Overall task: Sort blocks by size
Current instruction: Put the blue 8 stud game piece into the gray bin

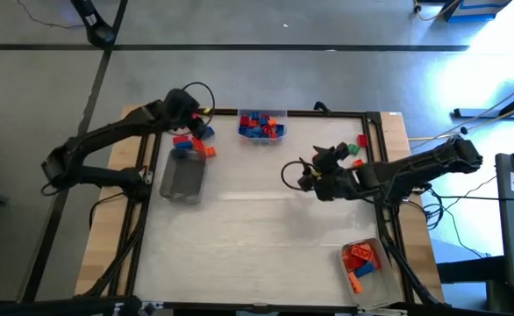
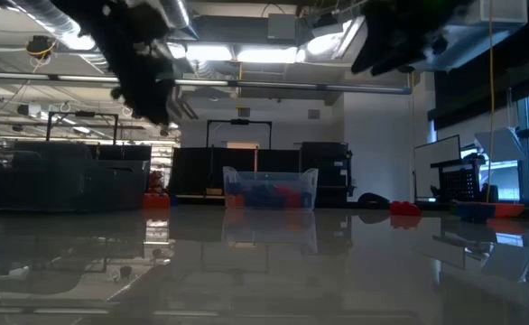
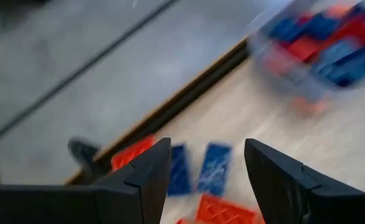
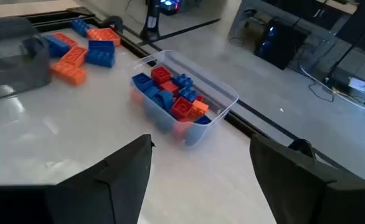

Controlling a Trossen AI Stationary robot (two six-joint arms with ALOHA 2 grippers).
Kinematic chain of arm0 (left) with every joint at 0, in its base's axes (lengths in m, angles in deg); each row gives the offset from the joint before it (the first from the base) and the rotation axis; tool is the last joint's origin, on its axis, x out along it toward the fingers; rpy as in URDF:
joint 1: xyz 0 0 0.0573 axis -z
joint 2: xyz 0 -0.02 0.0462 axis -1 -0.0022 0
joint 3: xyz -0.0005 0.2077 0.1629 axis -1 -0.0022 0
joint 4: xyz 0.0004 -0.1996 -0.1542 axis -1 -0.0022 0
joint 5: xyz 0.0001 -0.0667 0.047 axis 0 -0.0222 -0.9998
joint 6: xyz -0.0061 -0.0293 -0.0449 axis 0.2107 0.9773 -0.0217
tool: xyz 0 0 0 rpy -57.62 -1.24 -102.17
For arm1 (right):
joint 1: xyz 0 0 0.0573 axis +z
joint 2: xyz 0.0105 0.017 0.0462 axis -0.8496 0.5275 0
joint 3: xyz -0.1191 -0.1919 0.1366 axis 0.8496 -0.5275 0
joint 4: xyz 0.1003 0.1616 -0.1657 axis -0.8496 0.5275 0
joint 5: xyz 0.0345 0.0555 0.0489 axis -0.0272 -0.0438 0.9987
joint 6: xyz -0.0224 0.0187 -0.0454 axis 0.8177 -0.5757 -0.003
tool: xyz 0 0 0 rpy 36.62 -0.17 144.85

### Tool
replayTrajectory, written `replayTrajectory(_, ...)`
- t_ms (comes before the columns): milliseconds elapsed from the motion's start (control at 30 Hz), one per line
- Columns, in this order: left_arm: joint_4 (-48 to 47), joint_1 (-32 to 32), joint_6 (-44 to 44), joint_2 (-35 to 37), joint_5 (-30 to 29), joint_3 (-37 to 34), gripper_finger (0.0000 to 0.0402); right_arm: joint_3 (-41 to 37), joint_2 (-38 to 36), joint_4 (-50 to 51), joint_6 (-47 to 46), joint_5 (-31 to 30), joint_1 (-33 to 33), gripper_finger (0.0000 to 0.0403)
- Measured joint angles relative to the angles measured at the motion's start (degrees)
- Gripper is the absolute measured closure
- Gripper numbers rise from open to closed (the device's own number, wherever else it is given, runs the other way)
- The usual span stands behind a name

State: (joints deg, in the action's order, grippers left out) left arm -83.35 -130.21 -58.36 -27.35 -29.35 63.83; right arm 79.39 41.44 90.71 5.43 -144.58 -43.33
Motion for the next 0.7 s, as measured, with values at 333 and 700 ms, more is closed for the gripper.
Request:
replayTrajectory(333, 1.55, -9.61, -1.89, -15.98, 7.92, 2.68, 0.0211, -9.11, 0.04, -21.44, 10.07, 5.41, -3.29, 0.0134)
replayTrajectory(700, 4.13, -9.49, -4.30, -28.86, 12.08, 5.25, 0.0211, -9.51, 0.73, -23.85, 12.01, 9.13, -3.24, 0.0134)
